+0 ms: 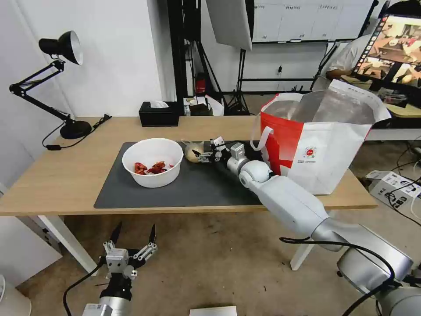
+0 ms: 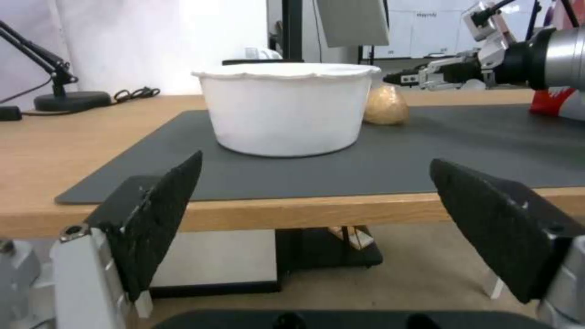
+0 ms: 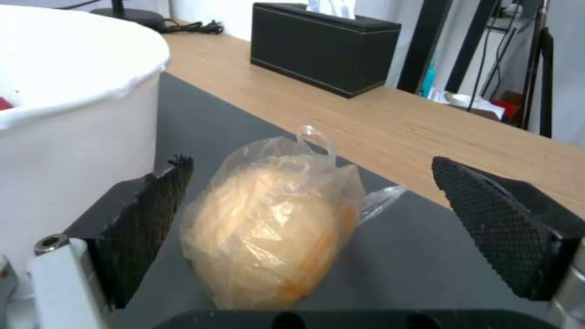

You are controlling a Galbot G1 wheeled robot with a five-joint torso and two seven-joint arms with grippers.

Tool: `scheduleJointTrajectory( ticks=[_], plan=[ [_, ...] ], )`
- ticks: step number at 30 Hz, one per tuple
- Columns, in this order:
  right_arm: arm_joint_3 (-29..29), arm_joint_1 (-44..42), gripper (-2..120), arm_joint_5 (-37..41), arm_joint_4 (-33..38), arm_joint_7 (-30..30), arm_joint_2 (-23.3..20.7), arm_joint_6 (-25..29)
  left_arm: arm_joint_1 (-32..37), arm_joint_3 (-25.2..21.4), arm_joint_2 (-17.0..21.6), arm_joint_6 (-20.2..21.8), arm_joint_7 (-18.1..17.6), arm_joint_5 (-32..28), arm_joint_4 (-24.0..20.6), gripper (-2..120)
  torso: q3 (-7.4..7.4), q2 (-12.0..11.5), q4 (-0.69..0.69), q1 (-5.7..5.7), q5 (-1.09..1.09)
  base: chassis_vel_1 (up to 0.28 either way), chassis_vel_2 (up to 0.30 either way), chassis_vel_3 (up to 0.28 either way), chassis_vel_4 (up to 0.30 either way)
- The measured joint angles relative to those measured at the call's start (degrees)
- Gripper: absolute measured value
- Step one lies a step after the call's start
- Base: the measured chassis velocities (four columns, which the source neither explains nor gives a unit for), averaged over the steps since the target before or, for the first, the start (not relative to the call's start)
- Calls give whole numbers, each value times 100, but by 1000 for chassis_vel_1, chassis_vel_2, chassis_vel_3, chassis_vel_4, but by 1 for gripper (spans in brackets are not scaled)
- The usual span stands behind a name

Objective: Pick up the trash from the table and place it into the takeout bag.

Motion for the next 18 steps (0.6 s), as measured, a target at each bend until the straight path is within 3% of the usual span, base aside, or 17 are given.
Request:
scheduleJointTrajectory(
  ticks=[18],
  plan=[
    [-85, 269, 100, 33, -655, -330, 339, -80, 12, -62, 18, -6, 2, -26, -30, 100, 0, 0, 0, 0, -1, 0, 0, 0, 0]
  ],
)
